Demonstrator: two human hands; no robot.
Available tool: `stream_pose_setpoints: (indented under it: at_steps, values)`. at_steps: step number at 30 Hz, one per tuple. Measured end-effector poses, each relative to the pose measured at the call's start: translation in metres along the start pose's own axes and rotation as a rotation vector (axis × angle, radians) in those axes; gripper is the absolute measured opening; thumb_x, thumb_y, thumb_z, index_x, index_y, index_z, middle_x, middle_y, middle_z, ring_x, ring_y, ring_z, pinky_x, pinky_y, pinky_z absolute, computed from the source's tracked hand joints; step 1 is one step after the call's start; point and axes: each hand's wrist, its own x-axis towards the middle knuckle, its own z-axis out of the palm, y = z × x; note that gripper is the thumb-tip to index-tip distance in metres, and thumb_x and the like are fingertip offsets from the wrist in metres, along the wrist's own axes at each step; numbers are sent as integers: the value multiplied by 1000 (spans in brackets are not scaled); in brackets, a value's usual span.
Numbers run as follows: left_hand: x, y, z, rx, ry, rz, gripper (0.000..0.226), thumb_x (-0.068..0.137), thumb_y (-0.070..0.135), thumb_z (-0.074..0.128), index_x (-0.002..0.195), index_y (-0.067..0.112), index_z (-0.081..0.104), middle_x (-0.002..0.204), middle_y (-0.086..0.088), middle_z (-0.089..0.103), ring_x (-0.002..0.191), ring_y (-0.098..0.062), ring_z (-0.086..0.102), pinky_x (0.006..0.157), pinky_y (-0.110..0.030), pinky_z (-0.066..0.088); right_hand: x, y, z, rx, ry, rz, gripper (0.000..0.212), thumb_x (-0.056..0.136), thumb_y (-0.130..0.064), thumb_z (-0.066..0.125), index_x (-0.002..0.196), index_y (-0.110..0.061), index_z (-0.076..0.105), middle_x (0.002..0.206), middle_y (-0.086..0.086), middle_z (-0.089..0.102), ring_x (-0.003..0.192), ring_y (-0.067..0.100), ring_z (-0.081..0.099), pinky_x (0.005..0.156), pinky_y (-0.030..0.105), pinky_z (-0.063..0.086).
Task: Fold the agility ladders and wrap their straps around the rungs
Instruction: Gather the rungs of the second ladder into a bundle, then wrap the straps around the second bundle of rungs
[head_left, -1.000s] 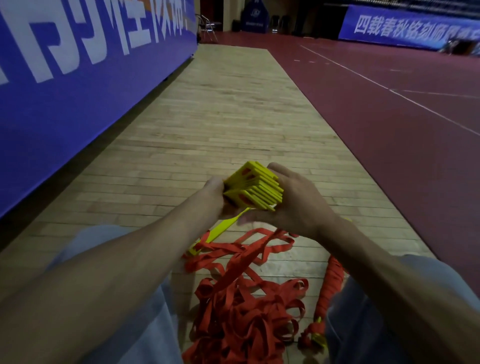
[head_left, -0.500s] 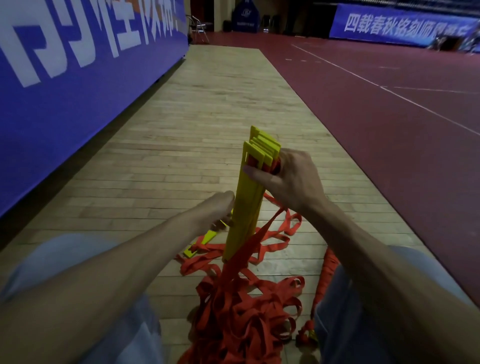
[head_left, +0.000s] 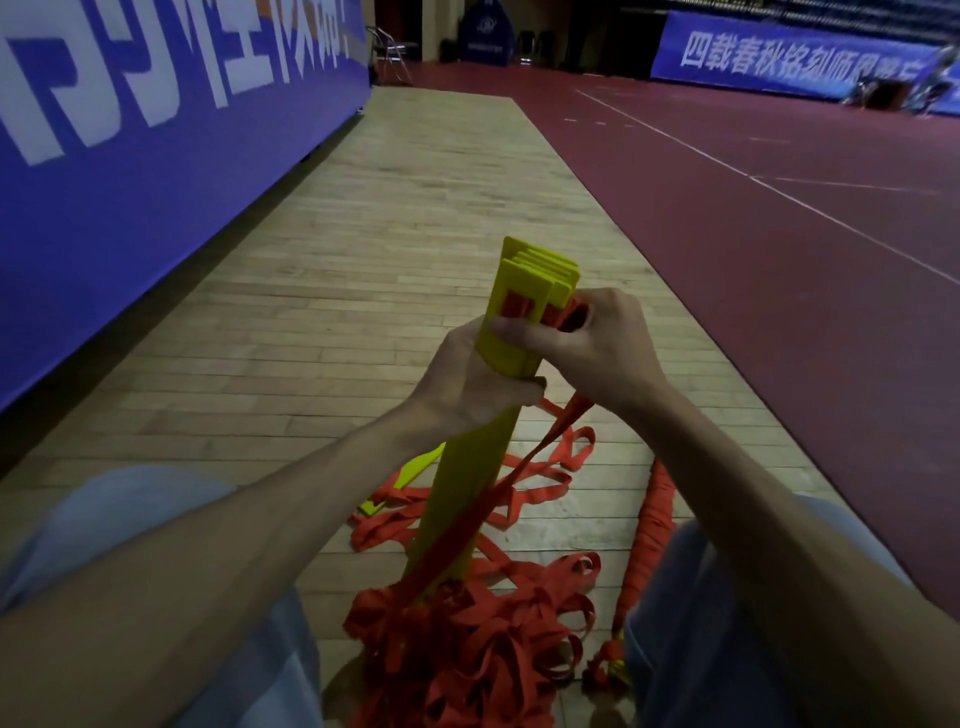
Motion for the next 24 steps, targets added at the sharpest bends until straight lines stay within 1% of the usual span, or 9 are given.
stream_pose_setpoints:
  at_steps: [3,5,7,9,11,13,15,20,24]
  values:
    - [5,-2,0,64,104,-50,38,64,-6,77,86,20,60,71,-2,66,62,-10,66,57,-32,54,2,-2,-4,5,-75,86,64,73,-63,68,67,1,65,55,15,57,42,13,44,44,32,34]
    - [7,-4,-1,90,191,-66,38,64,2,78,92,22,61,77,-4,70,68,-18,69,56,-33,54,3,-1,-10,-15,-109,132,48,84,-55,62,67,-11,66,50,-4,53,39,2,45,42,15,29]
    - [9,-5,-1,187,317,-66,40,68,8,78,101,21,61,84,-2,69,75,-20,68,60,-32,53,3,0,-11,-37,-115,124,37,96,-46,54,68,-23,65,51,-10,52,40,-2,47,44,10,30]
    - [9,-8,0,312,396,-48,45,74,19,80,113,18,57,86,2,66,79,-21,65,64,-33,52,1,-1,-5,-52,-120,122,42,99,-47,48,76,-17,69,55,-10,56,43,-4,50,45,11,33]
    - [3,-13,2,413,366,9,49,82,28,78,120,14,51,87,0,64,77,-22,64,59,-31,48,-3,-2,7,-93,-118,159,63,89,-67,45,81,-9,70,66,-3,67,55,-3,60,50,15,44]
    - [-5,-19,7,499,292,88,51,87,35,73,123,11,47,93,-6,66,76,-20,62,54,-21,38,-6,-1,16,-131,-61,216,85,68,-87,41,83,-9,70,74,3,72,64,6,68,63,30,57]
    - [-8,-19,11,598,246,131,52,89,39,68,127,10,47,102,-7,67,83,-22,63,59,-22,37,-7,0,18,-158,6,240,93,58,-93,41,79,-7,70,69,4,72,60,10,68,63,37,58]
    - [-7,-14,16,660,104,230,73,85,39,73,142,10,37,112,-9,67,94,-25,67,70,-28,50,-7,5,19,-156,162,283,75,60,-87,56,61,-13,58,52,-2,59,52,14,63,53,40,55]
    - [-14,-11,18,508,-19,190,86,81,36,78,144,10,26,118,-7,63,96,-22,68,79,-34,58,-8,5,12,-238,177,259,63,71,-75,58,49,-19,41,46,-7,44,47,16,50,50,32,36]
